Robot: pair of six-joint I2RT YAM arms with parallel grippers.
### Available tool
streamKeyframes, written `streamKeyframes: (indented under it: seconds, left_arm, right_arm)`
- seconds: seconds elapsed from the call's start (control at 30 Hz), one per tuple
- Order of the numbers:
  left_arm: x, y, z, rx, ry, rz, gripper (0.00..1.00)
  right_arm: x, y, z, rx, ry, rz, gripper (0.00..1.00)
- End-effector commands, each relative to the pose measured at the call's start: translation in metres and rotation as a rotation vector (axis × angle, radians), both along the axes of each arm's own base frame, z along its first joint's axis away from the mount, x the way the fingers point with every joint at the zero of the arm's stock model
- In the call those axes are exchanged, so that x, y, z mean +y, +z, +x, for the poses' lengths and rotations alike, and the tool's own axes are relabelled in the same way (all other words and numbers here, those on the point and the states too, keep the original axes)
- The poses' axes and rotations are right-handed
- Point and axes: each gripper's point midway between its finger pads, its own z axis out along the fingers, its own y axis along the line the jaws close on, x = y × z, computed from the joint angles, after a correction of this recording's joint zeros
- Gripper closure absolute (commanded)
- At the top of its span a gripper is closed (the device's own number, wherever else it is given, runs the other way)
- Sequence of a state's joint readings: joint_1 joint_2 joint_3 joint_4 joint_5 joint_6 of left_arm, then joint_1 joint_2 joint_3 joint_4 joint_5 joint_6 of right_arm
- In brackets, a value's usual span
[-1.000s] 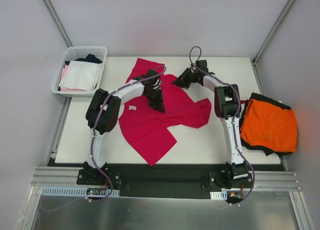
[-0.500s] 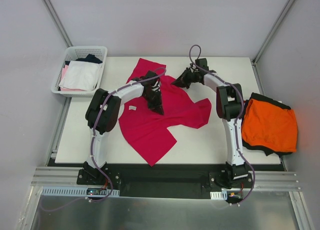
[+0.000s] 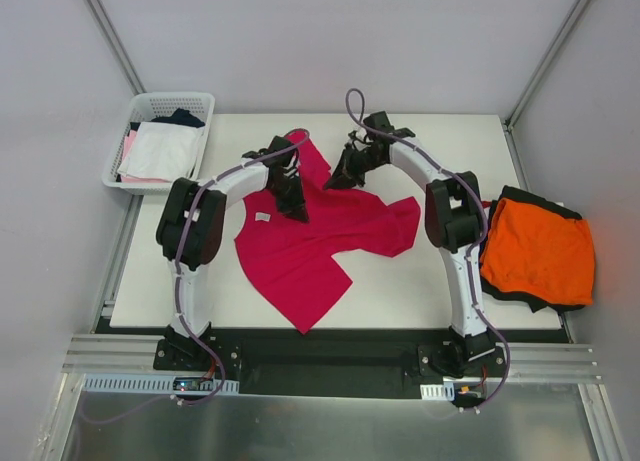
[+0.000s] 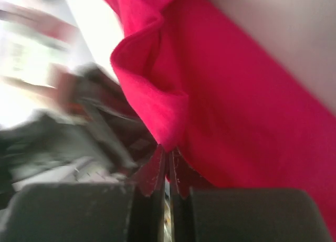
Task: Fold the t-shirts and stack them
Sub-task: Flatten the tshirt out
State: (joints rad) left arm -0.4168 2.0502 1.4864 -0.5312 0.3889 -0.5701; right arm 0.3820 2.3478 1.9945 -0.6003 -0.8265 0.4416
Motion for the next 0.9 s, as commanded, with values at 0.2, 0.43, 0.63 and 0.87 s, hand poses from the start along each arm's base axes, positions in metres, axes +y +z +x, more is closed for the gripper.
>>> streamKeyframes:
  seconds: [0.2, 0.43, 0.63, 0.87]
  left_arm:
    - [0.053, 0.057, 0.017, -0.177, 0.277, 0.138, 0.87]
    - [0.042, 0.057, 0.011, -0.122, 0.299, 0.082, 0.86]
    - [0.029, 0.043, 0.004, -0.063, 0.256, 0.053, 0.87]
    - [0.020, 0.043, 0.004, -0.056, 0.189, 0.016, 0.87]
  right_arm:
    - [-0.058, -0.039, -0.129, 0.185, 0.312, -0.362, 0.99]
    - [-0.073, -0.068, -0.157, 0.259, 0.415, -0.585, 0.96]
    - [-0.050, -0.051, -0.145, 0.193, 0.327, -0.479, 0.49]
    - [-0.051, 0.016, -0.088, 0.002, 0.147, -0.363, 0.32]
